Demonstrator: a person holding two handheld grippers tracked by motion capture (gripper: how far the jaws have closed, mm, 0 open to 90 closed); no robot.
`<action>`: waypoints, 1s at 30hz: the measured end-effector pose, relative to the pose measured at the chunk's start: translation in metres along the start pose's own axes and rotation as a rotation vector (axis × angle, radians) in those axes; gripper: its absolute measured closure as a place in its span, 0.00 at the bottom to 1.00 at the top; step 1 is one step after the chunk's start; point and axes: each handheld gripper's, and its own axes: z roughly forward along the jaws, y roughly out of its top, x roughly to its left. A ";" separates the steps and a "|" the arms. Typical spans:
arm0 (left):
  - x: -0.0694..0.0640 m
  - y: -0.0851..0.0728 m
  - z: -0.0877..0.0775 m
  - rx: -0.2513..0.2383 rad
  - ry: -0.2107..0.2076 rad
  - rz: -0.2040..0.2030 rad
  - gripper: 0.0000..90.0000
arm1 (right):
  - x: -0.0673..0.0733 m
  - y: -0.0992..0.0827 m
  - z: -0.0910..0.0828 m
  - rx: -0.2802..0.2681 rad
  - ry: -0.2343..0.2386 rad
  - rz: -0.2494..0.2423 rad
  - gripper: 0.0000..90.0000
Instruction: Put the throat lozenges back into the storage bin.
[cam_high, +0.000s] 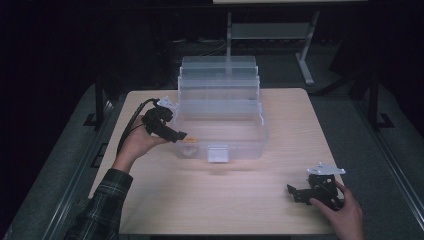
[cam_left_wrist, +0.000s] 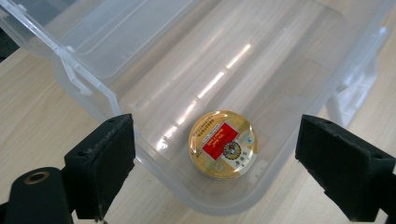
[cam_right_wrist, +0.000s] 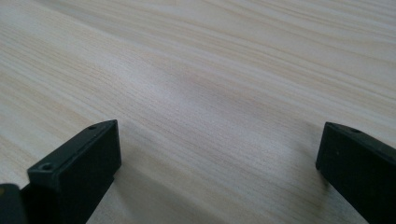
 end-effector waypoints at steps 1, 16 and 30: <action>-0.001 -0.002 -0.002 -0.005 0.004 -0.004 0.12 | 0.000 0.000 0.000 0.000 0.000 0.001 0.00; -0.008 -0.039 -0.022 -0.049 0.052 -0.024 0.12 | 0.000 0.000 0.000 0.000 0.000 0.001 0.00; -0.020 -0.079 -0.036 -0.090 0.070 -0.067 0.13 | 0.000 0.000 0.000 0.000 0.000 0.001 0.00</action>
